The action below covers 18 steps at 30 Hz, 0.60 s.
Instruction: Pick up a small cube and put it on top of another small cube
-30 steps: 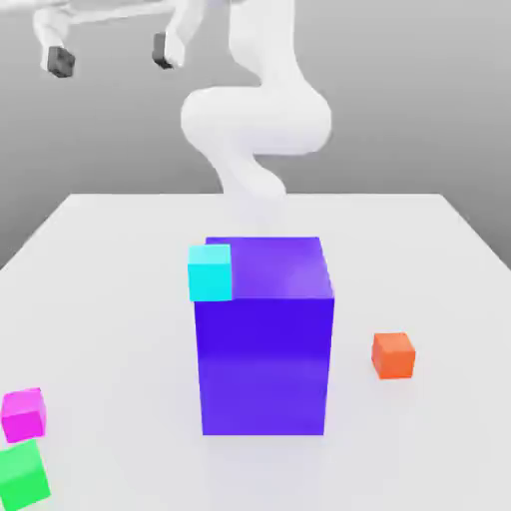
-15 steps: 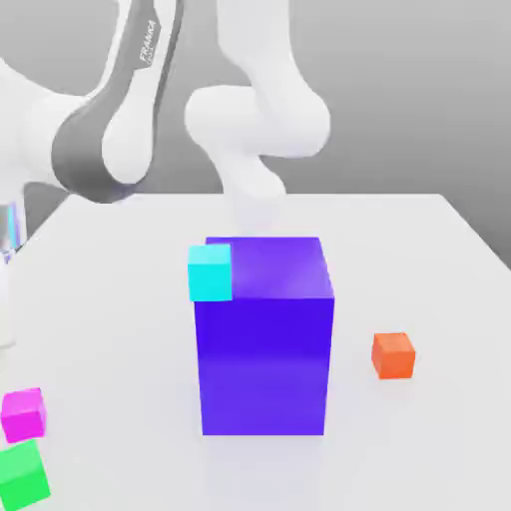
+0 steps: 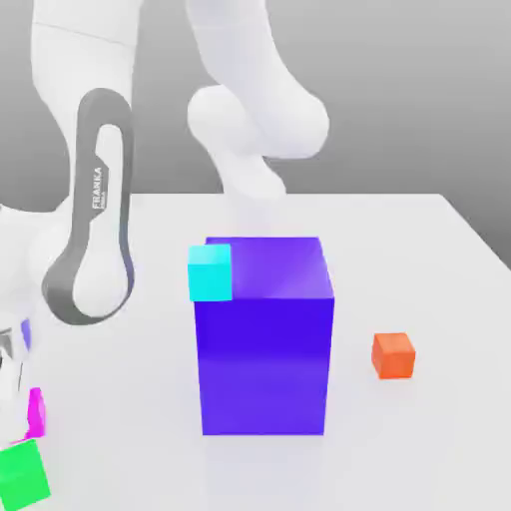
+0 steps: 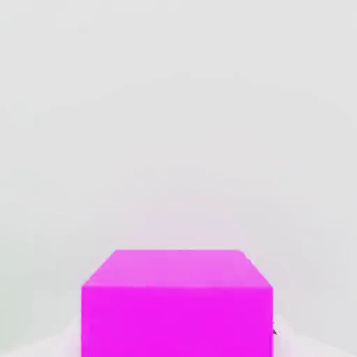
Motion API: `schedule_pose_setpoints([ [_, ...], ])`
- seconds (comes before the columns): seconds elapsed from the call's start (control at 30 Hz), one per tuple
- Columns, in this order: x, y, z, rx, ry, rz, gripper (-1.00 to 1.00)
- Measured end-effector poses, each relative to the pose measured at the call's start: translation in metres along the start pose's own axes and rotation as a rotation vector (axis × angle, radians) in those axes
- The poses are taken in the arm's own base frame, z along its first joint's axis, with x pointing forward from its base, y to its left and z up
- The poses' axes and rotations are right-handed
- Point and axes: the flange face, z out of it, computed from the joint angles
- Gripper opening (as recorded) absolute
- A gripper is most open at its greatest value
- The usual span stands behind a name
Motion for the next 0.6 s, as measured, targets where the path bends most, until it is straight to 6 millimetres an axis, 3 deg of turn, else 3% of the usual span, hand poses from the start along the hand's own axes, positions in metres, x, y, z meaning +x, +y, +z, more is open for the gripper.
schedule_pose_setpoints([
  [0.17, -0.002, -0.002, -0.055, 0.0, -0.001, -0.006, -1.0],
  [0.33, -0.062, -0.059, -0.103, 0.001, -0.003, -0.218, -1.0],
  [0.4, -0.074, -0.069, -0.092, 0.001, -0.002, -0.256, -1.0],
  [0.47, -0.077, -0.071, -0.066, 0.0, -0.002, -0.265, -1.0],
  [0.5, -0.077, -0.071, -0.055, 0.0, -0.001, -0.267, 1.0],
  [0.6, -0.077, -0.071, -0.055, 0.0, -0.001, -0.267, 1.0],
])
